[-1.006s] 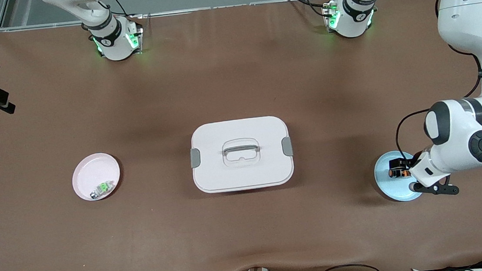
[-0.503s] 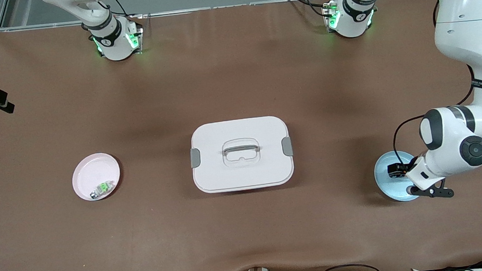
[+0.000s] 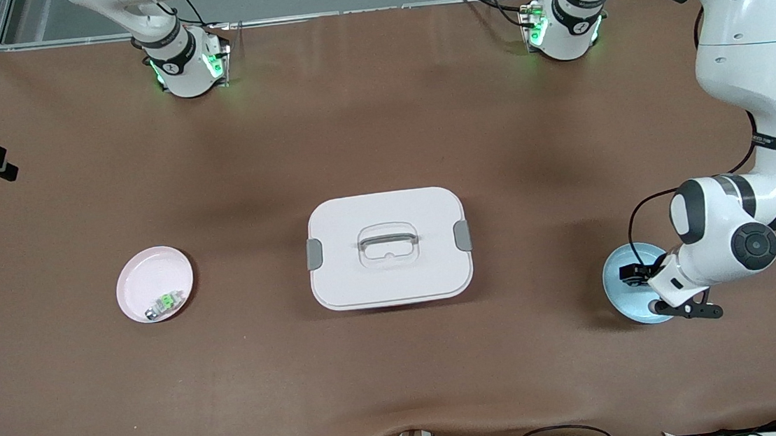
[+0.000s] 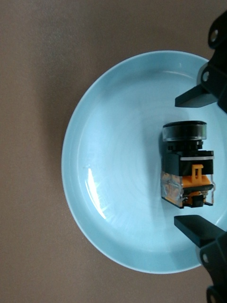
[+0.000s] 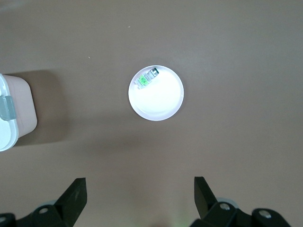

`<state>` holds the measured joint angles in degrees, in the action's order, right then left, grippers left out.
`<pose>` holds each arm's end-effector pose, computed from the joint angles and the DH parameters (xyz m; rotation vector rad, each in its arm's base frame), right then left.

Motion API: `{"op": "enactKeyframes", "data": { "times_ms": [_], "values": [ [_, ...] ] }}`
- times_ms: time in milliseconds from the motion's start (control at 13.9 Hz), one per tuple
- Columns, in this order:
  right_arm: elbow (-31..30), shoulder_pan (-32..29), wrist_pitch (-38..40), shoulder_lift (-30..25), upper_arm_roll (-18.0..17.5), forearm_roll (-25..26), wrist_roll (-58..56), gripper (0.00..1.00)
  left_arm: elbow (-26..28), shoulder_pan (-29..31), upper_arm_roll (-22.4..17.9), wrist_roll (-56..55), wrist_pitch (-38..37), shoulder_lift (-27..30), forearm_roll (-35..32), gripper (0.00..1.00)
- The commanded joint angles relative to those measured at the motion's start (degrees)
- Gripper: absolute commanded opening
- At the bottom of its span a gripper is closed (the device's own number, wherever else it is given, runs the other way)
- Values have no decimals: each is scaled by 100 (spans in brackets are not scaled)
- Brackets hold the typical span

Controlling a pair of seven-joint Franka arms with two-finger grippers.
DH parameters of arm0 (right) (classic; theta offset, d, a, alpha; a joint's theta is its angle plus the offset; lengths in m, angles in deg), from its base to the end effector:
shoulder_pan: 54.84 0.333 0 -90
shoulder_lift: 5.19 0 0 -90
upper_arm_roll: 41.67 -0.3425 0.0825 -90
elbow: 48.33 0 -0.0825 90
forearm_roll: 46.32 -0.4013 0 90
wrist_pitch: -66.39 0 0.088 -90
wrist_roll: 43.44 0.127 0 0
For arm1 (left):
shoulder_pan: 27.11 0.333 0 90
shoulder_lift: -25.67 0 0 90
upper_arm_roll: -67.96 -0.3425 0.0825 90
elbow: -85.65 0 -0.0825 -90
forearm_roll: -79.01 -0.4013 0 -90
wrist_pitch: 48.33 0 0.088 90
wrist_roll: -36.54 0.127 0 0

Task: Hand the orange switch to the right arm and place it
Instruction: 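Close the left gripper on the orange switch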

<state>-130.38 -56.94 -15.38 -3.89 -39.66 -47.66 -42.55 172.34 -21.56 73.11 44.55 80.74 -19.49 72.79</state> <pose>0.5626 -0.0369 0.6726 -3.1154 0.1313 0.0420 0.7370 0.0196 0.1803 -3.1133 0.2781 0.0714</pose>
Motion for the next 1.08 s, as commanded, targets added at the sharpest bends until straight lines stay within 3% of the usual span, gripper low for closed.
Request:
{"op": "enactKeyframes", "data": {
  "times_ms": [0, 718, 790, 1006],
  "values": [
    [-92, -133, 20, -104, -51, -15, -10, 100, -108, 25, 29, -28, 74, -116, -46, 100],
    [-22, -230, -41, -69, -51, -7, -19, 100, -91, 25, 29, -476, 145, -151, -37, 100],
    [-22, -221, -50, -69, -60, -15, -19, 100, -91, 25, 29, -546, 145, -151, -37, 95],
    [-22, -204, -67, -69, -68, -15, -19, 100, -65, 25, 29, -643, 145, -142, -37, 62]
  ]
}}
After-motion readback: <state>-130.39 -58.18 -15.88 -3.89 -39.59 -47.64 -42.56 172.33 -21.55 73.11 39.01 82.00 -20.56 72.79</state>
